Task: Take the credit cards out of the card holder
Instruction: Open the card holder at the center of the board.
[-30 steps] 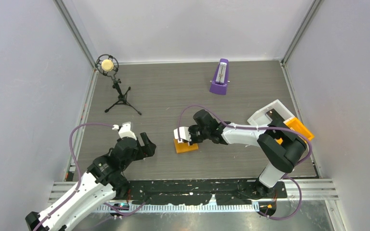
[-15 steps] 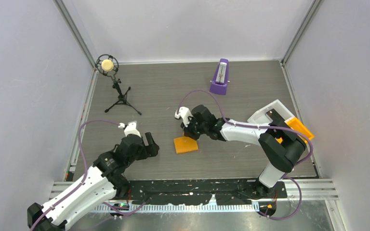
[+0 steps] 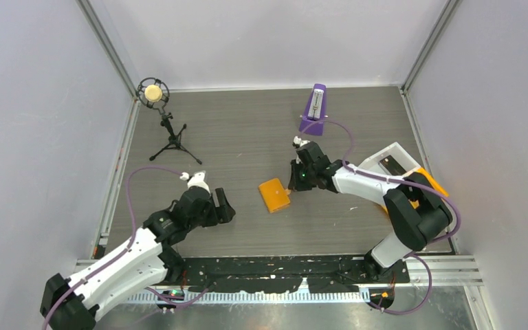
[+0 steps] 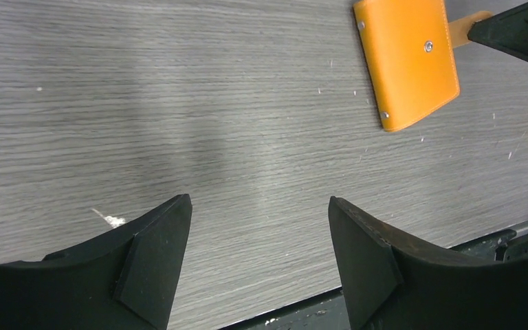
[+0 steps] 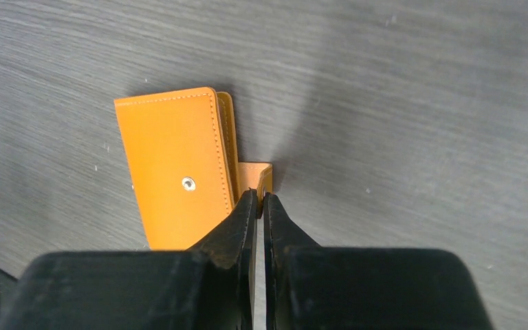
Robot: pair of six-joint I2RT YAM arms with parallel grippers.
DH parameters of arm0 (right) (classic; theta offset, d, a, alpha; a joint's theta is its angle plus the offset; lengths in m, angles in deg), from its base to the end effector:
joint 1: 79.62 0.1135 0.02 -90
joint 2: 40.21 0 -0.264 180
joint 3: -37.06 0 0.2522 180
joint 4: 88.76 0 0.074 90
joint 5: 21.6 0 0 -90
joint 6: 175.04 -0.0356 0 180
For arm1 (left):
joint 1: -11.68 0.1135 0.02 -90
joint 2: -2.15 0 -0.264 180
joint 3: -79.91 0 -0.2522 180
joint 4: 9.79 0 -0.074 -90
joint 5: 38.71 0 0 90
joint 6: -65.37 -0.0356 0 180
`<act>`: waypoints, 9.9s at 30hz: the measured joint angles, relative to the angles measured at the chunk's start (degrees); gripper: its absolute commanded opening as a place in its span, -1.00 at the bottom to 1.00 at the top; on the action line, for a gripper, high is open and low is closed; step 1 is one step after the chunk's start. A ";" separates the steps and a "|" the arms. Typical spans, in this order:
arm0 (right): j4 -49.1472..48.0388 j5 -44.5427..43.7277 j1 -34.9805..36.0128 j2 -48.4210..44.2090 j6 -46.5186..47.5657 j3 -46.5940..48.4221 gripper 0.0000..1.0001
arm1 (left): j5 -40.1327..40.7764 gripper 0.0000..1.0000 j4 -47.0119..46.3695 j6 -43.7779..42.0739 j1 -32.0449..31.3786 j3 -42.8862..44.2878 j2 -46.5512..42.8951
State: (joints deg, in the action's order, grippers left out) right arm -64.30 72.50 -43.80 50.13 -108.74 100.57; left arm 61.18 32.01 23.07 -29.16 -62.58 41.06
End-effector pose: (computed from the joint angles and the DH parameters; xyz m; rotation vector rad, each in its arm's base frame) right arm 0.2540 0.1865 0.1782 -0.2999 2.5224 0.5218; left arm 0.1146 -0.0910 0.1985 -0.2315 2.3719 -0.5718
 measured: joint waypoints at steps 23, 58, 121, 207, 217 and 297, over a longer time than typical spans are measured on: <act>-13.03 7.85 2.01 -16.24 -17.66 -20.02 -0.89 | -9.53 0.75 -4.83 -6.67 -6.19 24.92 37.97; -6.47 0.37 3.89 -32.24 -23.28 -19.06 -0.26 | -13.29 0.29 -8.48 -4.11 -11.65 26.23 50.84; -22.86 4.42 6.91 -20.48 -21.55 -19.12 -0.90 | -19.61 0.39 -8.15 -4.68 -0.74 23.21 39.36; -16.94 4.96 9.55 -11.98 -23.65 -17.92 0.39 | -20.48 -0.71 -15.78 1.46 0.09 8.74 35.54; -19.74 6.58 9.55 -8.92 -24.11 -17.94 0.31 | -20.48 -0.76 -15.78 1.46 0.09 8.74 35.54; -28.98 12.96 20.74 4.22 -27.41 -6.88 -0.23 | -24.74 0.07 -5.99 0.07 16.65 2.38 16.79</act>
State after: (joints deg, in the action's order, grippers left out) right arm -93.29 85.46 -23.06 54.35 -136.15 93.69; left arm 36.44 26.02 23.14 -12.51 -60.20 57.85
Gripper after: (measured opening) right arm 0.382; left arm 0.668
